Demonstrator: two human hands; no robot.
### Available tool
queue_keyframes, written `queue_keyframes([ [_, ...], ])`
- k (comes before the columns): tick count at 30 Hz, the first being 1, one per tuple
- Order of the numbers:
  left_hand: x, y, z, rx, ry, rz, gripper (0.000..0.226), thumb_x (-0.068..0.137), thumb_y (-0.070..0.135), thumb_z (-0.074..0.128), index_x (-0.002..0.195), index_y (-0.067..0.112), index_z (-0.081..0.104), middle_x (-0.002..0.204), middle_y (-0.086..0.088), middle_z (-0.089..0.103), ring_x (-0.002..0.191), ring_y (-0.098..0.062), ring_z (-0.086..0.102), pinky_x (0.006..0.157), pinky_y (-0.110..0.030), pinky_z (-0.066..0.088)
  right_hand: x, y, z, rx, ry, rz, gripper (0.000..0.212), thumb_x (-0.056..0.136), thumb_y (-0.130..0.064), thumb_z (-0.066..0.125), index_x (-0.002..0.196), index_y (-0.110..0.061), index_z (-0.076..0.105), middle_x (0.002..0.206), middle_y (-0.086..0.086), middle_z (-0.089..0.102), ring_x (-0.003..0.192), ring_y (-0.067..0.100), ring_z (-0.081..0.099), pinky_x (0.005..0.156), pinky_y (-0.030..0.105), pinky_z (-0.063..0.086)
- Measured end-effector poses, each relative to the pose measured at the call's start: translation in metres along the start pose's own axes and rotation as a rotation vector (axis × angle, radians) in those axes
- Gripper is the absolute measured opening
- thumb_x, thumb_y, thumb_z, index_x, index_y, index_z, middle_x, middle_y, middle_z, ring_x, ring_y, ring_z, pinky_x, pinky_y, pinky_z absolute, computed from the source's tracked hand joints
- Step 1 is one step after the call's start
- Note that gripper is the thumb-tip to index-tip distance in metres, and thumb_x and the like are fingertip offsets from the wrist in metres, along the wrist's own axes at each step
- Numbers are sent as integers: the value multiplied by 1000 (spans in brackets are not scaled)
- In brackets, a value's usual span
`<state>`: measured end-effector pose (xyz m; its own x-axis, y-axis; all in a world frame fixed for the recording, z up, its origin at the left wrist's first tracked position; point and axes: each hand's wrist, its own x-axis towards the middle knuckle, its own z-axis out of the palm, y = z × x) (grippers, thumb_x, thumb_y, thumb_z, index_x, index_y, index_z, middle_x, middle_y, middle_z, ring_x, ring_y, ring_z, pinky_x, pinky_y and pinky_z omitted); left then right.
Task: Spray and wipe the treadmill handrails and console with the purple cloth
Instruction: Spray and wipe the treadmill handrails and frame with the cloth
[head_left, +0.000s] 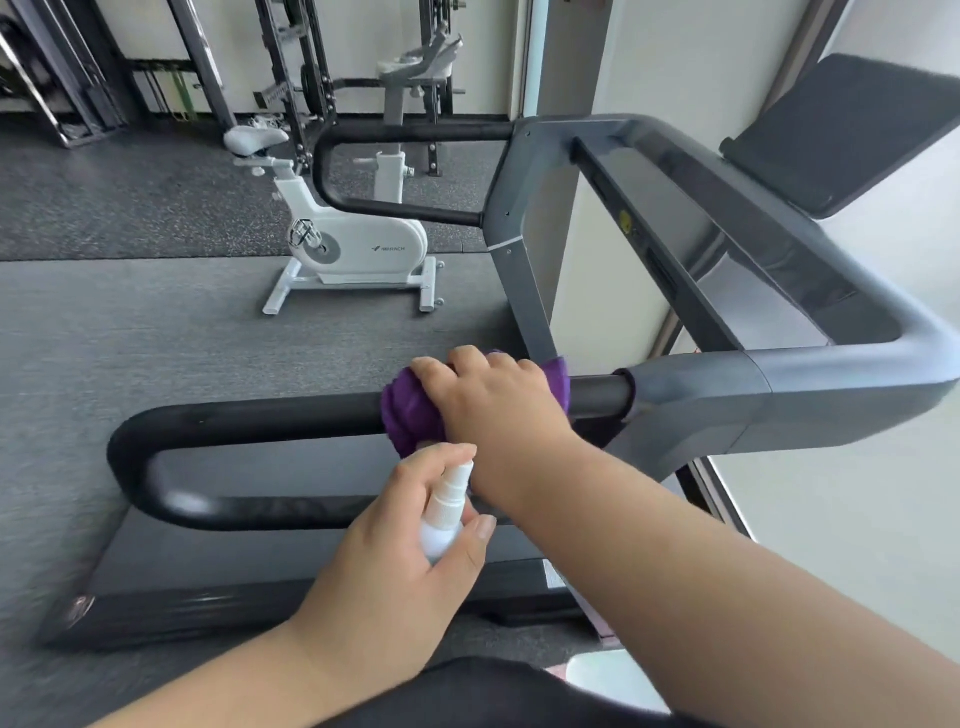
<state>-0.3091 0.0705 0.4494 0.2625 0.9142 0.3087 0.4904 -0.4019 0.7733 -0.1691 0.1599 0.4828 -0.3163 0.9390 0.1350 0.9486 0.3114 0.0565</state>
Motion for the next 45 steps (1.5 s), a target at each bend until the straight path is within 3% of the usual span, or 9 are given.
queue_keyframes([
  [5, -1, 0, -3, -34, -16, -21, 47, 81, 54, 59, 122, 65, 37, 100, 19, 65, 90, -4, 63, 76, -5, 42, -24, 57, -5, 113, 2, 66, 73, 79, -65, 62, 141, -39, 37, 129, -8, 52, 115, 23, 53, 97, 39, 41],
  [9, -6, -7, -8, -37, 8, -5, 45, 89, 43, 62, 123, 61, 38, 96, 16, 65, 85, -6, 63, 73, -4, 40, -41, 81, -1, 76, 28, 87, 71, 80, -67, 59, 142, -40, 39, 131, -10, 52, 116, 21, 53, 99, 37, 38],
  [15, -13, -14, -16, -54, 60, -8, 48, 82, 53, 58, 124, 62, 38, 97, 18, 65, 83, -7, 64, 72, -8, 44, -15, 41, -2, 183, 51, 37, 66, 87, -69, 49, 144, -39, 38, 136, -9, 52, 119, 24, 53, 100, 40, 40],
  [19, -12, -9, -13, -55, 74, 203, 58, 87, 33, 64, 134, 53, 36, 91, 19, 63, 77, -5, 65, 75, -11, 48, 15, -29, 5, 230, 65, -134, 69, 87, -68, 48, 148, -39, 32, 142, -6, 46, 128, 27, 45, 101, 44, 37],
  [25, -9, -16, -9, -65, 96, 231, 60, 86, 30, 63, 136, 50, 36, 90, 20, 62, 76, -4, 65, 73, -8, 47, 18, -37, 19, 139, 141, -155, 73, 86, -59, 60, 150, -38, 30, 138, 0, 47, 117, 30, 49, 90, 43, 39],
  [35, -7, -10, -2, -96, 32, 239, 50, 92, 45, 59, 134, 53, 33, 90, 19, 61, 74, -7, 64, 69, -20, 51, -50, 82, 8, 37, 131, 60, 79, 76, -45, 77, 146, -34, 42, 140, -2, 52, 126, 26, 49, 105, 40, 35],
  [37, -9, -10, -3, -99, 35, 234, 47, 94, 49, 57, 134, 53, 34, 90, 19, 61, 73, -8, 64, 68, -20, 51, -53, 81, 10, 8, 170, 82, 78, 74, -41, 80, 144, -30, 46, 137, 2, 54, 124, 28, 51, 104, 43, 37],
  [41, -11, -11, -4, -100, 56, 245, 56, 89, 33, 61, 135, 51, 34, 90, 18, 62, 74, -8, 64, 71, -13, 48, -37, 49, 13, 20, 243, 56, 74, 75, -43, 78, 142, -28, 50, 134, 6, 57, 120, 33, 54, 101, 47, 40],
  [45, -11, -6, 0, -87, 47, 250, 57, 88, 34, 61, 135, 52, 34, 90, 20, 62, 76, -5, 65, 73, -9, 46, -20, 19, 17, 77, 222, -90, 82, 77, -47, 74, 148, -28, 39, 140, 3, 52, 126, 30, 49, 101, 48, 40],
])
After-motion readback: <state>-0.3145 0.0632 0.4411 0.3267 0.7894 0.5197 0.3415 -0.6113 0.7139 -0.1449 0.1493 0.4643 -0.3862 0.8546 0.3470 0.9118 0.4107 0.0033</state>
